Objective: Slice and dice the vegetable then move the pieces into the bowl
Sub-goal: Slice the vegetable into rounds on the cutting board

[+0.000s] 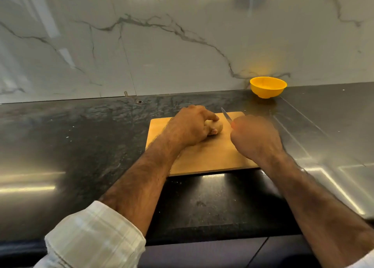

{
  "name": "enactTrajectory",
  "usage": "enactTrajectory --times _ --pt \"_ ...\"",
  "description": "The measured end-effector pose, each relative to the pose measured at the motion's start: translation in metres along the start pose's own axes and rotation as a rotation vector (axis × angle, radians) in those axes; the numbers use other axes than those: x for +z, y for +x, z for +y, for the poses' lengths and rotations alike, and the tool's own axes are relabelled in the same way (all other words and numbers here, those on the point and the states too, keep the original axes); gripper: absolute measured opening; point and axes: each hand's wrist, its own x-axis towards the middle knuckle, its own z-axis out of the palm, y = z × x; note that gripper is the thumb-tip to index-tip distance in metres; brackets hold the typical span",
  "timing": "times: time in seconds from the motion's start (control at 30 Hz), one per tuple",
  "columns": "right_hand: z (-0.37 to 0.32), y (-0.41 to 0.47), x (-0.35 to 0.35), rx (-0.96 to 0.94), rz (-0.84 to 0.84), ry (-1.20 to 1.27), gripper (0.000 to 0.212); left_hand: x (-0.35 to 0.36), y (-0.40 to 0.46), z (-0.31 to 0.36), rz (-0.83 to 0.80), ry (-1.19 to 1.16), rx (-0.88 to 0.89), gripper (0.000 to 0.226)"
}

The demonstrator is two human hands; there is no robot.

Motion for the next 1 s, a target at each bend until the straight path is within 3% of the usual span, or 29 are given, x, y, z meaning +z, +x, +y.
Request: enactTrajectory --times 0.27,1.0 --pt "-0.012 -0.016 -0.004 -0.007 -0.058 0.017 0.041 0.002 0.001 -0.009 -0.064 -0.118 -0.062 0.047" --pt "-0.017 -0.019 -0.007 -0.06 -0.083 0.026 0.034 -0.002 0.0 0.0 -0.049 -0.09 -0.073 0.047"
